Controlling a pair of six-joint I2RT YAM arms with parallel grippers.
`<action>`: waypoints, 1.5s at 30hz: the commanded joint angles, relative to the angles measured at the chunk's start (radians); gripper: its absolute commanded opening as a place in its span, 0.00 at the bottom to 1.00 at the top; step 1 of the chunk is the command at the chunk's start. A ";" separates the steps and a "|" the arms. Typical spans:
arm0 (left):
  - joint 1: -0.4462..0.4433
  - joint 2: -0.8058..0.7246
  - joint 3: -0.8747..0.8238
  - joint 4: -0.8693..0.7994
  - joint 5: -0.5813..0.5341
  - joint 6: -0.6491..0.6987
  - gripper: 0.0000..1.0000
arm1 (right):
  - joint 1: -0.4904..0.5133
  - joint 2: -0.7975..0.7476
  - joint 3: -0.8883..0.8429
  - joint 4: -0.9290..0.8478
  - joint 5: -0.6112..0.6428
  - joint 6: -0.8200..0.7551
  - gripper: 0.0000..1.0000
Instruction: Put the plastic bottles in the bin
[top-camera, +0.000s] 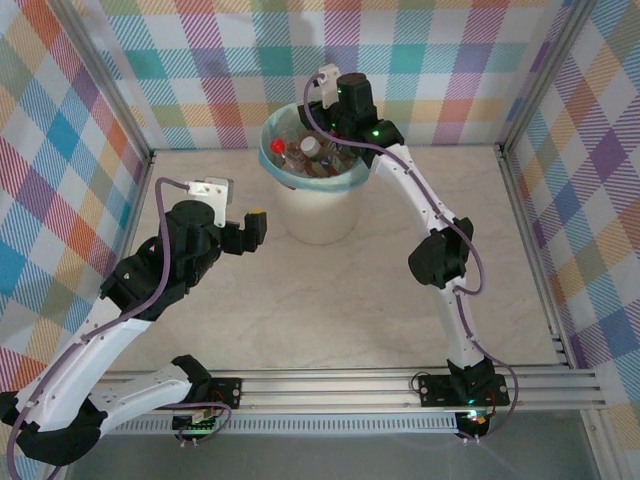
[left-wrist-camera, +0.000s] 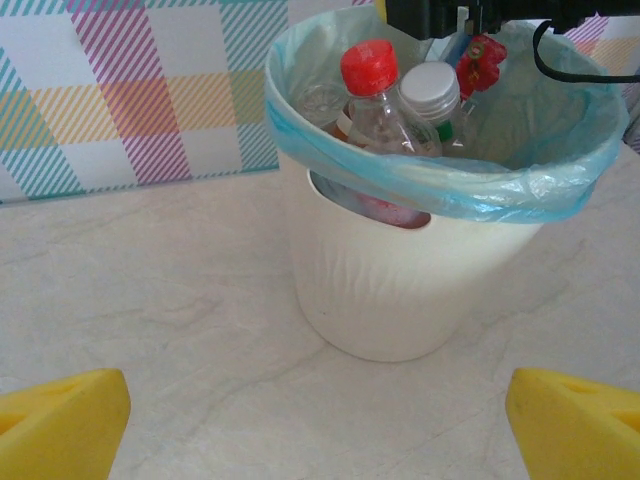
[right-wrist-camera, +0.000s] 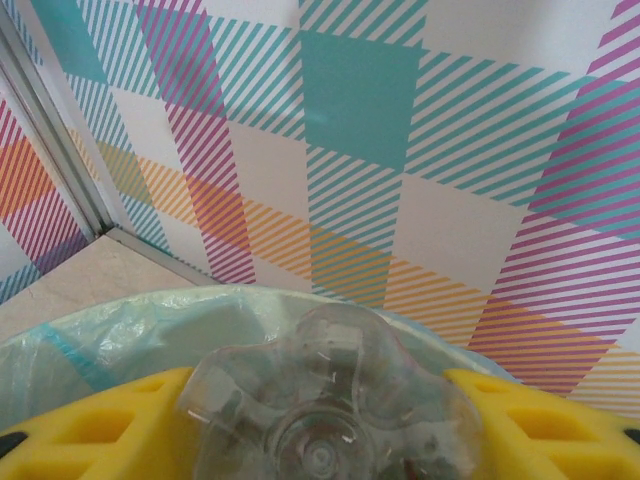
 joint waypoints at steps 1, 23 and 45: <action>0.012 -0.004 -0.013 -0.003 0.006 -0.014 0.96 | -0.001 0.191 -0.114 -0.323 -0.051 0.080 0.54; 0.049 0.004 -0.013 0.004 0.028 -0.053 0.97 | 0.039 -0.096 -0.042 -0.291 -0.039 0.126 0.75; 0.056 0.029 -0.020 0.003 0.044 -0.109 0.96 | 0.037 -0.103 0.107 -0.017 0.010 0.103 0.26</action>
